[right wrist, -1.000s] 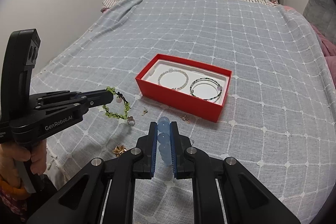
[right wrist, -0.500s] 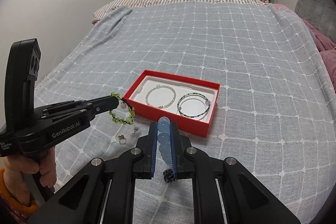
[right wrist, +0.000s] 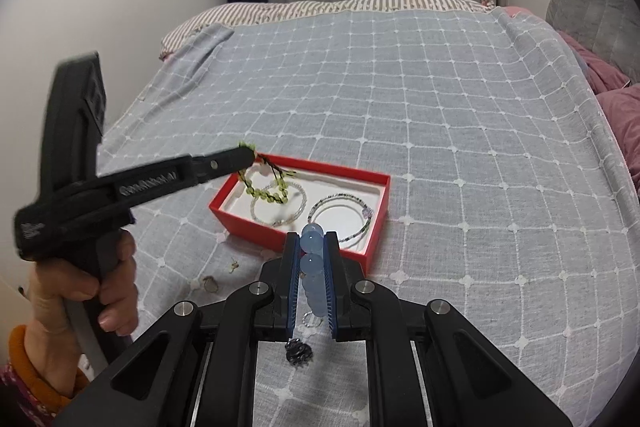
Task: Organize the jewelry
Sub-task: 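Lift both held bracelets and carry them over the red box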
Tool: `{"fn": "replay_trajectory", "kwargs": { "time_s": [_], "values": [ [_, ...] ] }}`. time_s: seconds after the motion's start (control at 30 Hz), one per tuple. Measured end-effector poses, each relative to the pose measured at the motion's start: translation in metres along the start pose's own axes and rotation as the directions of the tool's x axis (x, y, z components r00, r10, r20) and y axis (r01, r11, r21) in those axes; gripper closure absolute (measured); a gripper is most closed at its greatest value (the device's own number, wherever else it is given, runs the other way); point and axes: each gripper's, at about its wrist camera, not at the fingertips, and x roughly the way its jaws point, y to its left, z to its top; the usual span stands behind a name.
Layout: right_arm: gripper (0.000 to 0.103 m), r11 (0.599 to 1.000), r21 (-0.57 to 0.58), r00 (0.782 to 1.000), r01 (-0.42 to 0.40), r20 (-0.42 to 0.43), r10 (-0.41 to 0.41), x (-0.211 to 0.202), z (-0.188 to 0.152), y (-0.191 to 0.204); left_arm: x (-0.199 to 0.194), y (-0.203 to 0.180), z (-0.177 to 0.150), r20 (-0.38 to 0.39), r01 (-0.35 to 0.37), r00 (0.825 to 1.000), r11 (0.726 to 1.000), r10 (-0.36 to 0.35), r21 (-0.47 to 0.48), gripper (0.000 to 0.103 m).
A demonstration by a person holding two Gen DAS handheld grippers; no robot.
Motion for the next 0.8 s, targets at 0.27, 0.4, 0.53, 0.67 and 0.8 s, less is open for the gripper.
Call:
{"fn": "replay_trajectory", "kwargs": {
  "time_s": [0.27,0.4,0.53,0.67,0.8],
  "values": [
    [0.091,0.999,0.001,0.999,0.039,0.03,-0.039,0.012,0.018,-0.002,0.029,0.02,-0.011,-0.091,-0.153,0.984,0.988,0.155,0.031,0.102],
    [0.091,1.0,-0.014,0.999,0.007,0.044,-0.006,0.021,0.031,0.008,0.031,0.019,-0.017,-0.097,-0.216,0.97,0.972,0.225,0.091,0.102],
    [0.091,0.998,-0.031,0.998,-0.056,0.036,0.058,0.039,0.039,0.014,0.03,0.021,-0.018,-0.085,-0.258,0.959,0.957,0.27,0.13,0.101],
    [0.091,0.997,-0.03,0.997,-0.078,0.007,0.078,0.066,0.044,0.013,0.028,0.022,-0.018,-0.082,-0.272,0.955,0.952,0.285,0.139,0.101],
    [0.091,0.999,-0.04,0.999,-0.016,-0.034,0.015,0.094,0.044,0.007,0.029,0.02,-0.019,-0.076,-0.291,0.949,0.943,0.306,0.162,0.101]
  ]
}}
